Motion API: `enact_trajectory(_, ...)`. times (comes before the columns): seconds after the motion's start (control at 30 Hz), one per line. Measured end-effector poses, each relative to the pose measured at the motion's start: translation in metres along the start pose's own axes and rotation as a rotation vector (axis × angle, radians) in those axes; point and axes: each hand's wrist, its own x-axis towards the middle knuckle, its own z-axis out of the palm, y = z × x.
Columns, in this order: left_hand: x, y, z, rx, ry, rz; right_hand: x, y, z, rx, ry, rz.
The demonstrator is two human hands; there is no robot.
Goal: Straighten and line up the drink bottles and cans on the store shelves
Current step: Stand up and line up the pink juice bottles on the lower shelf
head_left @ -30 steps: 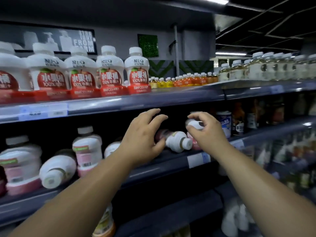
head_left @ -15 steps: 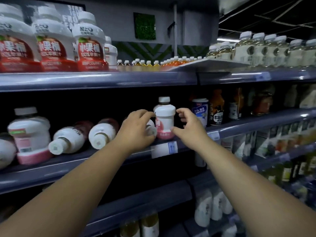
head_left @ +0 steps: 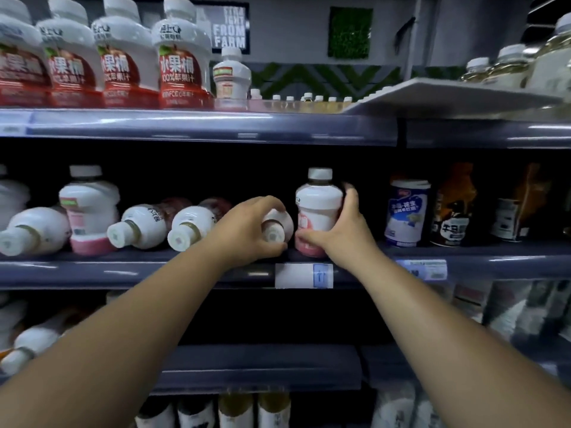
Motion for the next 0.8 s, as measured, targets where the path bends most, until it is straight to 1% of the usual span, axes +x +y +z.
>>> enact_trajectory(0.1,0.004,0.006,-0.01,-0.021,0.063,-0.009,0.001,0.003,-0.004,0.09,-0.043,0.021)
enact_trajectory(0.2,0.014,0.016,-0.028,-0.109,0.186,-0.032,0.003,0.005,-0.007,0.153,-0.093,0.028)
enact_trajectory(0.3,0.025,0.017,-0.042,-0.188,0.295,-0.119,0.004,0.005,-0.009,0.214,-0.118,0.045)
enact_trajectory(0.43,0.032,0.008,-0.029,-0.31,0.339,-0.246,0.004,0.007,-0.009,0.197,-0.115,0.035)
enact_trajectory(0.5,0.031,0.0,-0.013,-0.467,0.286,-0.322,0.003,0.006,-0.009,0.175,-0.122,0.029)
enact_trajectory(0.57,0.025,-0.011,0.003,-0.621,0.164,-0.331,0.005,0.002,-0.011,0.168,-0.15,0.035)
enact_trajectory(0.6,0.02,-0.016,0.01,-0.658,0.106,-0.327,0.006,-0.001,-0.012,0.148,-0.164,0.039)
enact_trajectory(0.67,0.013,-0.025,0.019,-0.641,0.036,-0.32,0.007,-0.006,-0.015,0.046,-0.163,0.03)
enact_trajectory(0.73,0.01,-0.028,0.024,-0.602,0.025,-0.328,0.005,-0.008,-0.015,-0.028,-0.139,0.017)
enact_trajectory(0.8,0.01,-0.03,0.024,-0.575,0.031,-0.338,0.0,-0.005,-0.013,-0.049,-0.118,0.002)
